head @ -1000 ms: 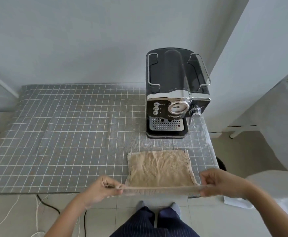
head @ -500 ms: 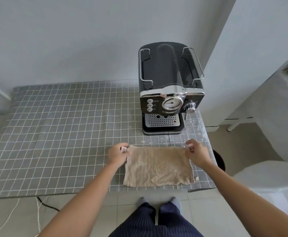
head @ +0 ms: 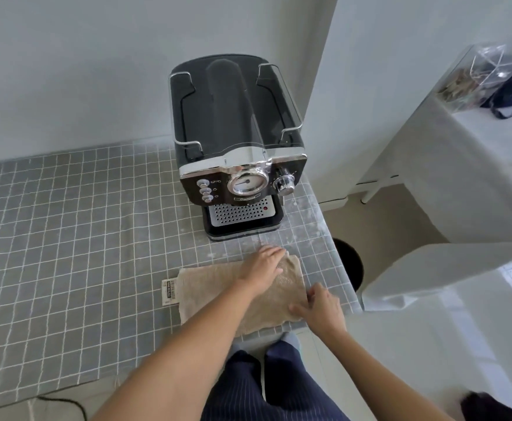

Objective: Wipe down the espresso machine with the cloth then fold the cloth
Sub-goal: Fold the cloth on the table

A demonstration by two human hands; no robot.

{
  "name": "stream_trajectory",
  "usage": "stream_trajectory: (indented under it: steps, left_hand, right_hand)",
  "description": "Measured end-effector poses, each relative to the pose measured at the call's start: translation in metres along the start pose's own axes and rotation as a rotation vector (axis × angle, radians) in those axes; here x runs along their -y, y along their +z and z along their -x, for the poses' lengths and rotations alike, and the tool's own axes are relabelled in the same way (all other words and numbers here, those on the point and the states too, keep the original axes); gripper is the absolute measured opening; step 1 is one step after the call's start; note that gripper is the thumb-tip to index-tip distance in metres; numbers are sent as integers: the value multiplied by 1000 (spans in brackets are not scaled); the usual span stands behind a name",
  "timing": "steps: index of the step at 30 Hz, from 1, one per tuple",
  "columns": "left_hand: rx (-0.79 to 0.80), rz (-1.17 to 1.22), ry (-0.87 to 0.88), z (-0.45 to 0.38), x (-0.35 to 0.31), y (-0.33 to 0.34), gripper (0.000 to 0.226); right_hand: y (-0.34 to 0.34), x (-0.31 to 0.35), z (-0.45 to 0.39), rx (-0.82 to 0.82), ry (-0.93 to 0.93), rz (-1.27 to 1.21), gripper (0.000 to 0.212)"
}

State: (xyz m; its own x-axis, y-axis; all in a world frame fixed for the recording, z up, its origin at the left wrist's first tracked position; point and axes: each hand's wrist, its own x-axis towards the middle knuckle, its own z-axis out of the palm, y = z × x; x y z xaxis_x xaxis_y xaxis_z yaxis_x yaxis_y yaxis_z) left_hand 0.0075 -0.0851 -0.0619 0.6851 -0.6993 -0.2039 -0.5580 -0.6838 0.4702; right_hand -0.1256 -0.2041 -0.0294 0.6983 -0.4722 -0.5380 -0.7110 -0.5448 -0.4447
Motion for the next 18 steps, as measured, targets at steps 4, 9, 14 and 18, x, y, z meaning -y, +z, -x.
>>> stream_trajectory:
  steps: [4,9,14,18]
  left_hand:
    - [-29,-20,-39,-9,-12,7,47]
    - [138,216,-145,-16,-11,-21,26]
    - [283,423,-138,10,26,-94,20]
    - [267,298,-171,54,77,-135,26]
  right_hand:
    - [3,0,-2,21,77,-56,24]
    - [1,8,5,-20,16,-143,30]
    - [-5,40,37,-26,-236,-314,31]
    - [22,76,65,86,-462,-360,24]
